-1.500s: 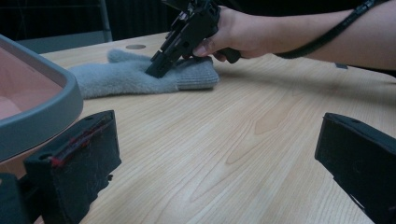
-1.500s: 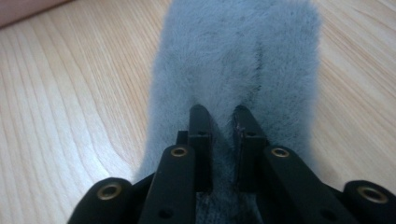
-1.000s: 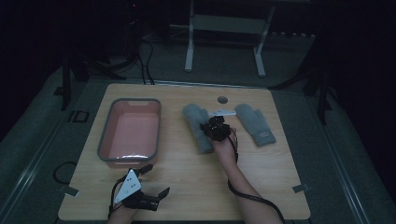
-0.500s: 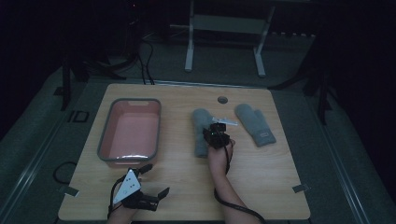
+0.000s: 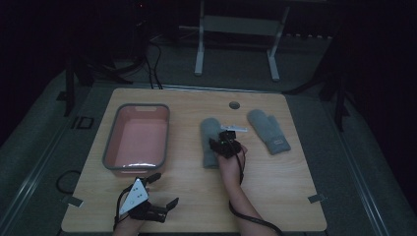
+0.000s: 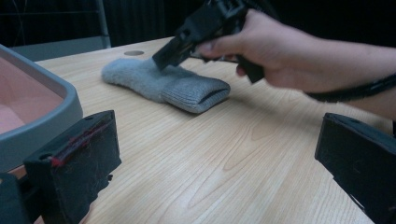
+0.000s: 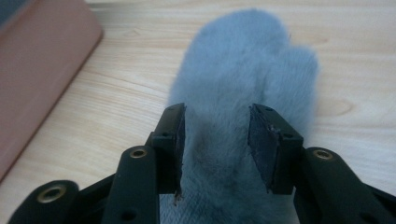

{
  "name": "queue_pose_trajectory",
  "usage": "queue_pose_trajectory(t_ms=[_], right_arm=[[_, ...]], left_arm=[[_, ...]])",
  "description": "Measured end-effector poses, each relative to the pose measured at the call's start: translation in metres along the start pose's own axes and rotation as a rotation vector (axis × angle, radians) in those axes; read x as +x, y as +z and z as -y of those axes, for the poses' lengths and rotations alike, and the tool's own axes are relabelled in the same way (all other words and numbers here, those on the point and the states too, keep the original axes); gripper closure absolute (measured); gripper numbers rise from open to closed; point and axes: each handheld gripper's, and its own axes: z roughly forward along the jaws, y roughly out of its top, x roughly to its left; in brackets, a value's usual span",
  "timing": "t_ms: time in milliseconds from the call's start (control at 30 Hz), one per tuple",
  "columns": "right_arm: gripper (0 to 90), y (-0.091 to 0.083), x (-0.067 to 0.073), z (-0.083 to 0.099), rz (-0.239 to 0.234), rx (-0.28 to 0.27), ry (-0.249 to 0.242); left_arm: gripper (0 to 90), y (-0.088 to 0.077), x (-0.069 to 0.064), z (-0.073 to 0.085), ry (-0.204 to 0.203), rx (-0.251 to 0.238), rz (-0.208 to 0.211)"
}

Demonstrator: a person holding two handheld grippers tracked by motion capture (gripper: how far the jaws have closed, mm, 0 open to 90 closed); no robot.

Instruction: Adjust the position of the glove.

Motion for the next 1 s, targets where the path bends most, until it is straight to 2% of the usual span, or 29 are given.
queue_pose_trajectory(t_ms=[100, 167, 233, 333, 400, 433, 467, 500, 533, 667, 733, 833, 1000], right_arm=[[50.0, -0.012, -0.006, -0.005, -0.027, -0.008, -0.064], [48.1, -0.020, -0.011, -0.008, -0.020, -0.013, -0.115], [47.3, -0.030, -0.019, -0.010, -0.018, -0.031, -0.136], [44.9, -0.043, -0.037, -0.015, -0.065, -0.053, -0.154], [42.8, -0.051, -0.050, -0.019, -0.055, -0.049, -0.188], [42.4, -0.054, -0.058, -0.021, -0.073, -0.052, -0.207], [42.4, -0.054, -0.058, -0.021, -0.073, -0.052, -0.207], [42.5, -0.057, -0.066, -0.024, -0.076, -0.054, -0.222], [42.9, -0.063, -0.083, -0.028, -0.070, -0.046, -0.267], [45.7, -0.072, -0.115, -0.035, -0.062, -0.043, -0.332], [48.6, -0.076, -0.135, -0.039, -0.061, -0.049, -0.334], [51.5, -0.079, -0.159, -0.043, -0.029, -0.053, -0.356], [54.9, -0.071, -0.193, -0.046, 0.008, -0.025, -0.361]], left_arm=[[0.3, 0.000, 0.000, 0.000, 0.007, -0.007, 0.000], [0.3, 0.001, 0.000, 0.000, 0.003, 0.001, 0.002], [0.3, 0.002, 0.000, 0.001, 0.001, 0.008, 0.005], [0.2, 0.003, -0.001, 0.001, 0.000, 0.011, 0.006], [0.3, 0.003, 0.000, 0.001, -0.004, 0.010, 0.007], [0.2, 0.003, -0.001, 0.001, -0.003, 0.011, 0.006], [0.3, 0.003, -0.001, 0.001, -0.003, 0.011, 0.006], [0.3, 0.003, 0.000, 0.001, -0.010, 0.009, 0.008], [0.3, 0.003, 0.000, 0.001, -0.011, 0.009, 0.008], [0.3, 0.003, 0.000, 0.001, -0.010, 0.014, 0.008], [0.3, 0.003, 0.000, 0.001, -0.009, 0.015, 0.009], [0.3, 0.004, 0.000, 0.001, -0.008, 0.015, 0.010], [0.3, 0.004, 0.000, 0.001, -0.013, 0.017, 0.014]])
